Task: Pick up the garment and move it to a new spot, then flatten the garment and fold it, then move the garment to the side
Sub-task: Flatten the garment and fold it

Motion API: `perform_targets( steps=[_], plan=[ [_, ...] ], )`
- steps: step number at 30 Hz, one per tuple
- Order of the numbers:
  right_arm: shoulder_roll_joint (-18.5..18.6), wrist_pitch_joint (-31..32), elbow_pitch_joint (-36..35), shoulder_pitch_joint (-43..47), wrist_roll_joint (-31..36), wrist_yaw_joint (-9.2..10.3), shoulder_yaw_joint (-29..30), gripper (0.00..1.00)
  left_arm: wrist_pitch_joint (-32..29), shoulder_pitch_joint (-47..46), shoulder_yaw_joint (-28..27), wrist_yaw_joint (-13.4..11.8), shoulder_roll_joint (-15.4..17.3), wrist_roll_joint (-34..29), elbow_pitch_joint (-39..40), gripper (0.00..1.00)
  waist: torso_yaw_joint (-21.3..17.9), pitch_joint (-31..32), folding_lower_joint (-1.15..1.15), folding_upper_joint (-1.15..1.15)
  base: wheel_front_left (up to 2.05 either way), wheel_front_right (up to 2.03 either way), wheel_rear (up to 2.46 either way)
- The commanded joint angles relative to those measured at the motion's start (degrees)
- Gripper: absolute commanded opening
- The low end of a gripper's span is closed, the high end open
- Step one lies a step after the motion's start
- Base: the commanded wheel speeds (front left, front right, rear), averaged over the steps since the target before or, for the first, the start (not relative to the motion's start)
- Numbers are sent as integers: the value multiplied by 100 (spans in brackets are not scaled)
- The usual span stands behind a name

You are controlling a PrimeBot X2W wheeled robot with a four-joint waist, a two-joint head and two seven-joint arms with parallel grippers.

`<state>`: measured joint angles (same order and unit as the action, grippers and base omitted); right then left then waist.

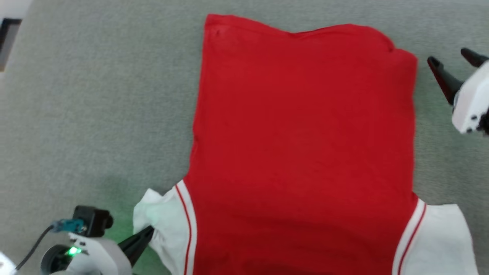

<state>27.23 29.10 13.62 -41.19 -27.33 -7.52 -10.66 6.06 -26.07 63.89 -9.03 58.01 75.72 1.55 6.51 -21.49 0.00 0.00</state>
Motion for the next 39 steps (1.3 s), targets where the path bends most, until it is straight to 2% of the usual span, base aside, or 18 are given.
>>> perform_targets(
  steps=[1, 7, 14, 16, 17, 21, 27, 32, 39],
  plan=[
    [-52, 59, 284, -249, 88, 7, -97, 100, -32, -99, 21, 57, -137, -59, -40, 0, 280, -178, 0, 0, 0, 0, 0],
    [-136, 547, 1788, -1214, 111, 8, -326, 100, -174, -343, 95, 252, -477, -185, -262, 0, 690, -324, 0, 0, 0, 0, 0],
    [-267, 1421, 3314, -1777, 2, 8, -346, 100, -289, -529, 174, 482, -810, -265, -595, 0, 1037, -434, 0, 0, 0, 0, 0],
    [-285, 1701, 3687, -1854, 79, 8, -370, 19, -294, -563, 188, 524, -875, -291, -689, 0, 1082, -436, 0, 0, 0, 0, 0],
    [-326, 1845, 3843, -1865, 93, 8, -389, 0, -291, -573, 191, 555, -901, -286, -742, 0, 1096, -431, 0, 0, 0, 0, 0],
    [-335, 1949, 4153, -2048, 250, 9, -394, 0, -213, -569, 167, 597, -996, -254, -916, 0, 1074, -388, 0, 0, 0, 0, 0],
    [-347, 1764, 3966, -2268, 369, 9, -613, 0, -121, -541, 96, 599, -989, -204, -1028, 0, 832, -202, 0, 0, 0, 0, 0],
    [-195, 1903, 3364, -2130, 89, 9, -1023, 0, -74, -469, 49, 506, -831, -171, -968, 0, 529, 34, 0, 0, 0, 0, 0],
    [335, 2063, 2034, -1335, -557, 8, -1355, 0, -47, -293, 41, 377, -599, -112, -734, 0, 80, 366, 0, 0, 0, 0, 0]
  ],
)
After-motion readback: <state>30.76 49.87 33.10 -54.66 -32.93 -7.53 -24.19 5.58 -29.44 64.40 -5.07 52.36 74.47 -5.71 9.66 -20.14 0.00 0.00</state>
